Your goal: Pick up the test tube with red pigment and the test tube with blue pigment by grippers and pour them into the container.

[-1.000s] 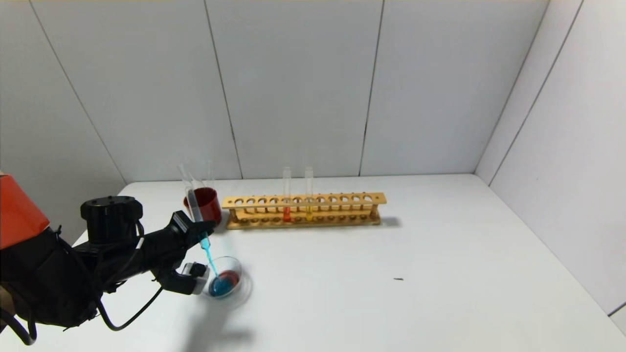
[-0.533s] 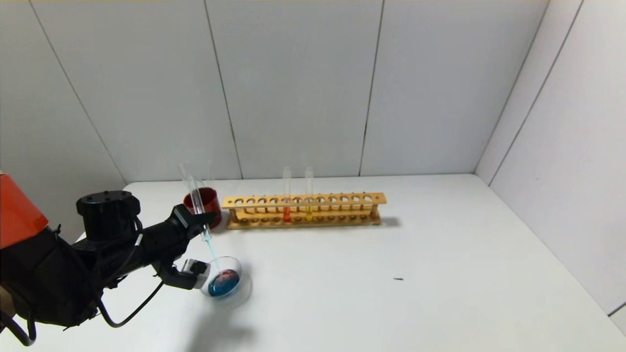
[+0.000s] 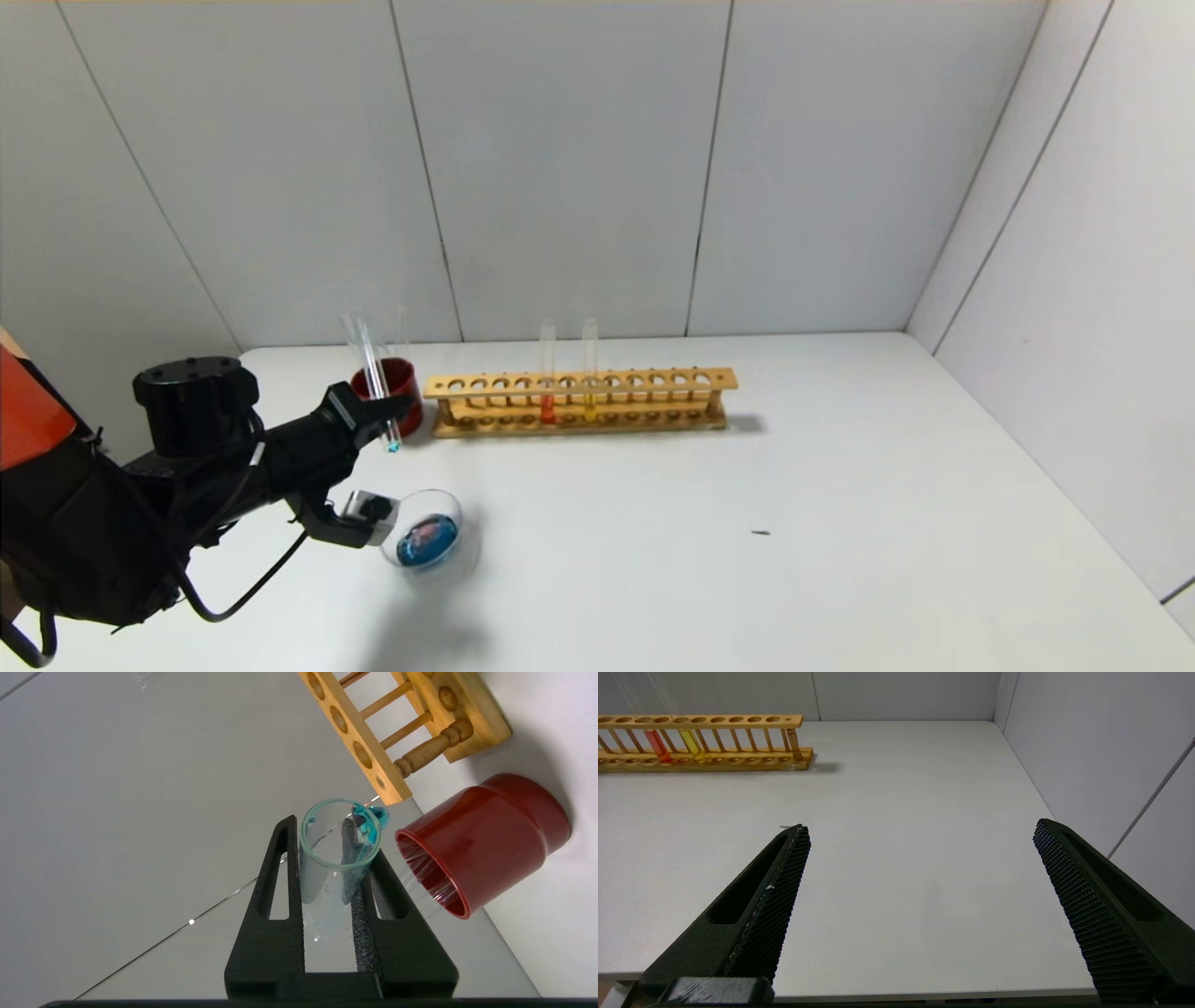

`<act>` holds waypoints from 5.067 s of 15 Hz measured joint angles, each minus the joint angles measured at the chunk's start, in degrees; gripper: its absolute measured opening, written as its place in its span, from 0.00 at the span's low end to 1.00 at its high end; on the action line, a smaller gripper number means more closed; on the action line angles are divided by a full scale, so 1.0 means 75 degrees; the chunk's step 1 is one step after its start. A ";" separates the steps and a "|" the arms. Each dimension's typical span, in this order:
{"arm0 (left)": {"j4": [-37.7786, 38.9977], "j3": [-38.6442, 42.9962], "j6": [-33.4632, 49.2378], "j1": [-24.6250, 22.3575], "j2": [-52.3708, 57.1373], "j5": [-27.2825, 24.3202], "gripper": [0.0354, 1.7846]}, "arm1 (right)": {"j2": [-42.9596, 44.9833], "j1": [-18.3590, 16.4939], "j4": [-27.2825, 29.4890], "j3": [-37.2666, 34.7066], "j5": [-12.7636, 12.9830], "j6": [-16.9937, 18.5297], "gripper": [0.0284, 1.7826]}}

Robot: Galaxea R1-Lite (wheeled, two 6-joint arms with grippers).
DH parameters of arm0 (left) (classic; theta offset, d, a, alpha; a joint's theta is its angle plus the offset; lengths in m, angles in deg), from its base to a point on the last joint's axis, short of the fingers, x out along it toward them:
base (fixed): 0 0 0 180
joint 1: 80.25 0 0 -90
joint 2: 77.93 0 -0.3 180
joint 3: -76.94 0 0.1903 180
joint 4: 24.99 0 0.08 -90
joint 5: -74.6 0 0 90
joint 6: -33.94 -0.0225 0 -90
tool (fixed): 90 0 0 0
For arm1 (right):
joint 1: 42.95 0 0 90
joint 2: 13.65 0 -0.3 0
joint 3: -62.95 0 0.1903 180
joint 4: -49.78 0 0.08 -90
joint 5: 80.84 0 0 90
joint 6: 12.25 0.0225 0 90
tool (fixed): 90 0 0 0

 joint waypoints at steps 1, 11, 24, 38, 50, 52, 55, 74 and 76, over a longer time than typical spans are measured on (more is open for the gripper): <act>0.0003 0.0000 -0.0003 0.0000 0.0015 0.0000 0.17 | 0.0000 0.0000 -0.0003 0.0000 0.0003 0.0000 0.98; -0.1169 -0.1271 0.3326 0.0354 0.1073 0.2246 0.17 | 0.0000 0.0000 -0.0003 0.0000 0.0003 0.0000 0.98; -0.5455 -0.4645 1.2864 0.0320 0.1801 0.3644 0.17 | 0.0000 0.0000 0.0000 0.0000 0.0000 0.0000 0.98; -0.3001 -0.4432 1.5087 0.0280 -0.0715 0.3386 0.17 | 0.0000 0.0000 0.0000 0.0000 0.0000 0.0000 0.98; -0.1482 -0.4078 1.5035 0.0218 -0.1473 0.3704 0.30 | 0.0000 0.0000 0.0000 0.0000 0.0003 0.0000 0.98; -0.1471 -0.4005 1.5012 0.0221 -0.1504 0.3657 0.46 | 0.0000 0.0000 0.0000 0.0000 0.0003 0.0000 0.98; -0.1471 -0.3938 1.5012 0.0224 -0.1481 0.3649 0.75 | 0.0000 0.0000 0.0000 0.0000 0.0000 0.0000 0.98; -0.3665 0.0574 1.4775 0.0096 0.8836 0.4314 0.98 | 0.0000 0.0000 -0.0003 0.0000 0.0000 -0.0003 0.98; -0.4624 0.1221 1.4929 -0.0010 1.0659 0.4450 0.98 | 0.0000 0.0000 -0.0003 0.0000 0.0003 0.0000 0.98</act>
